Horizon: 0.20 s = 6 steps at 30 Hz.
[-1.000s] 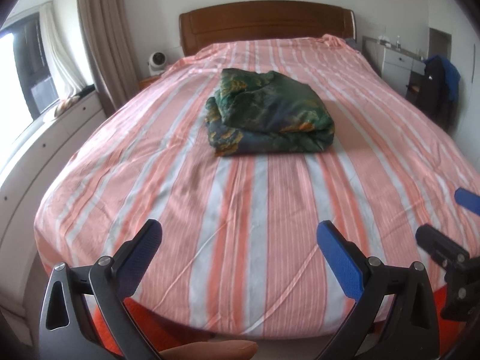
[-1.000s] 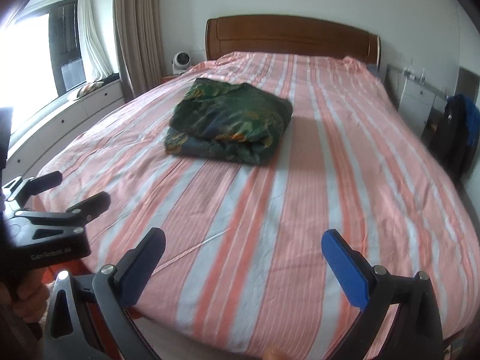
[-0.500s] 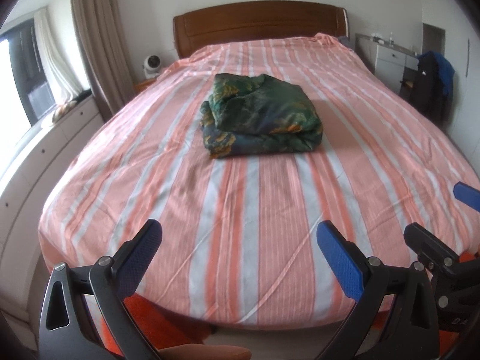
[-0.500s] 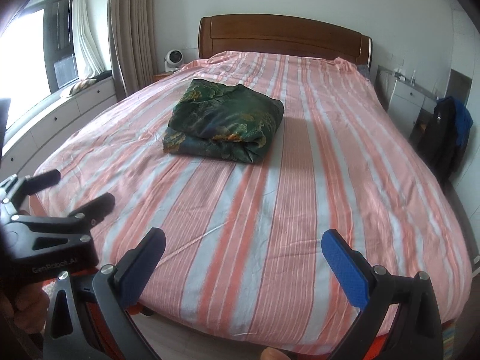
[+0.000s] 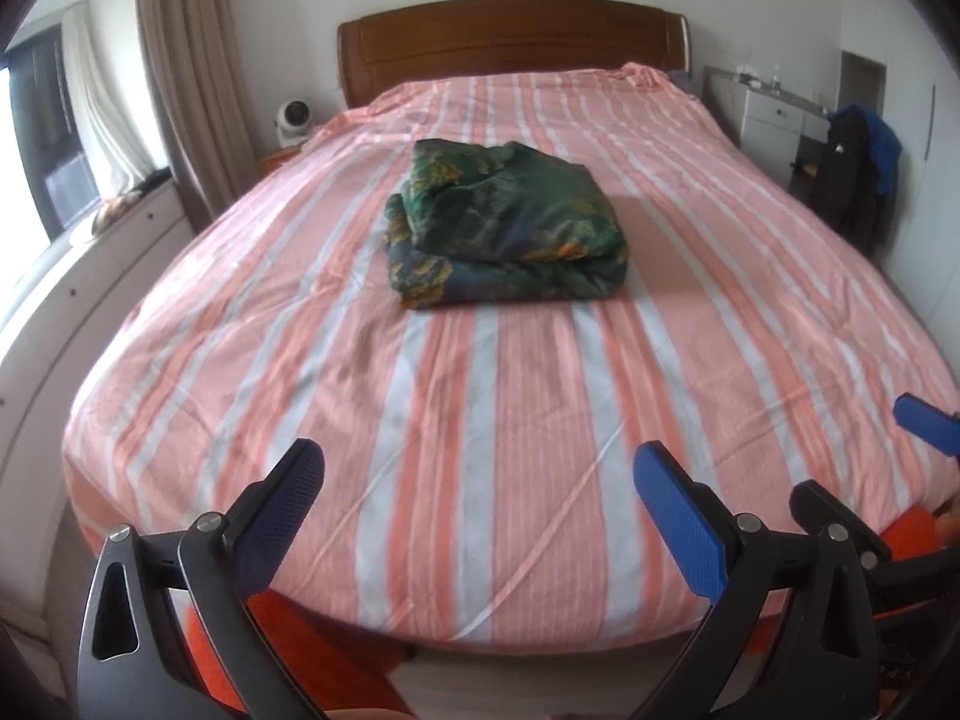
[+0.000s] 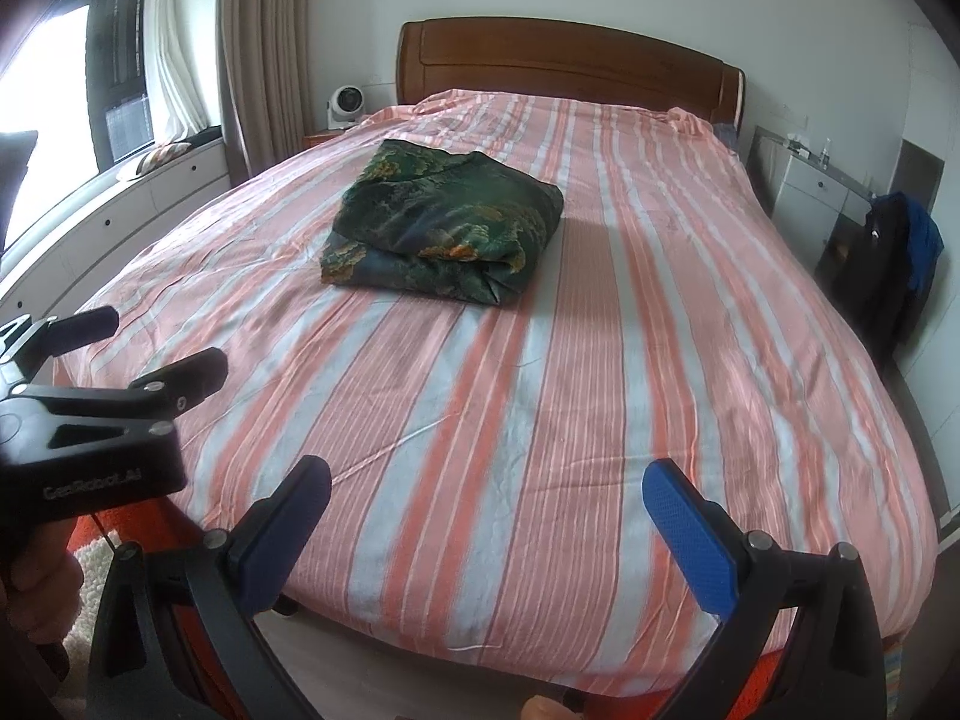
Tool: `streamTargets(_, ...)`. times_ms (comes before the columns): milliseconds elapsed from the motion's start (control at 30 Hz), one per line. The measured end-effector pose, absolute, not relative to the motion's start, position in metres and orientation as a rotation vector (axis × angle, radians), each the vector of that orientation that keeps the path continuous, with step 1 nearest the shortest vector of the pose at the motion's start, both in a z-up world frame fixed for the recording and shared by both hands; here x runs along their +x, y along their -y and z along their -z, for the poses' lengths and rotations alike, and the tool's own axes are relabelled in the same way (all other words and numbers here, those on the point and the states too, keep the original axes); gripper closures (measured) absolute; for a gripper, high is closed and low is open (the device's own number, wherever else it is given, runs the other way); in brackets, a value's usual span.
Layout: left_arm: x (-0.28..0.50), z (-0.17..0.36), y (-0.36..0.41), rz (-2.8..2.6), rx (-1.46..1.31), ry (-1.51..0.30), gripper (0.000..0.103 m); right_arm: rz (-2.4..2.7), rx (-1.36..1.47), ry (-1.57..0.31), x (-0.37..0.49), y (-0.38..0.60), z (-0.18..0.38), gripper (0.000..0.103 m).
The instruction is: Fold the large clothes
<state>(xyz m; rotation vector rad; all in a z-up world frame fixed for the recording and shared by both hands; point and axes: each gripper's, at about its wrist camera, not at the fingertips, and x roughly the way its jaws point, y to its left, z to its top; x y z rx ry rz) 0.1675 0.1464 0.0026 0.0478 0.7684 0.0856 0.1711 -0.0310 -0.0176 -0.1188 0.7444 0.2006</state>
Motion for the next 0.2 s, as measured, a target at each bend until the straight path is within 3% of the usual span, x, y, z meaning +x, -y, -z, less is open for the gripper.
streamTargets(200,0.1659,-0.0026,-0.1417,-0.103,0.068,-0.740,0.000,-0.197,-0.104,-0.748,0.1743,0.0352,0.0191,0.001)
